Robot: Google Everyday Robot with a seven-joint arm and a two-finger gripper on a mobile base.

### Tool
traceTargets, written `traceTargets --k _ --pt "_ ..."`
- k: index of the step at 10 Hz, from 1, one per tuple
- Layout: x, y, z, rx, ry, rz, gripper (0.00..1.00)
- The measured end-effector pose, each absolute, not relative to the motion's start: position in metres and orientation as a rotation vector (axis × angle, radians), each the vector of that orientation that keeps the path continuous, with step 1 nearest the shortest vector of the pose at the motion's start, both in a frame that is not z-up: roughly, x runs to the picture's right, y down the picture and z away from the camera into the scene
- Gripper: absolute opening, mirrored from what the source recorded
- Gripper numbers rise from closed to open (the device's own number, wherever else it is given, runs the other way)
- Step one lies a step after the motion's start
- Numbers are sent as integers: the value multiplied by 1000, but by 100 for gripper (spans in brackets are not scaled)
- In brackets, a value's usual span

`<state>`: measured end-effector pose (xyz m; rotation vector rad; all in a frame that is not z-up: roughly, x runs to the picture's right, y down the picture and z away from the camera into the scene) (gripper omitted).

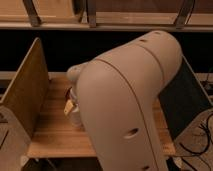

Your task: Place the ceramic cup over the eraser

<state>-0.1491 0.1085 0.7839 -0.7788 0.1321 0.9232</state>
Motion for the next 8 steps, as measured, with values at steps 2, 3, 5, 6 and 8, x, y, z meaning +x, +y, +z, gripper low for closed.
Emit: traceTargets --k 2,3,5,6,8 --pt "-151 115 800 -809 163 910 80" --pt "-150 117 806 -819 174 910 80" --pt "-156 119 814 -848 178 904 69" --pt "-161 120 816 -864 169 902 59" --pt "-171 125 816 -901 149 892 39"
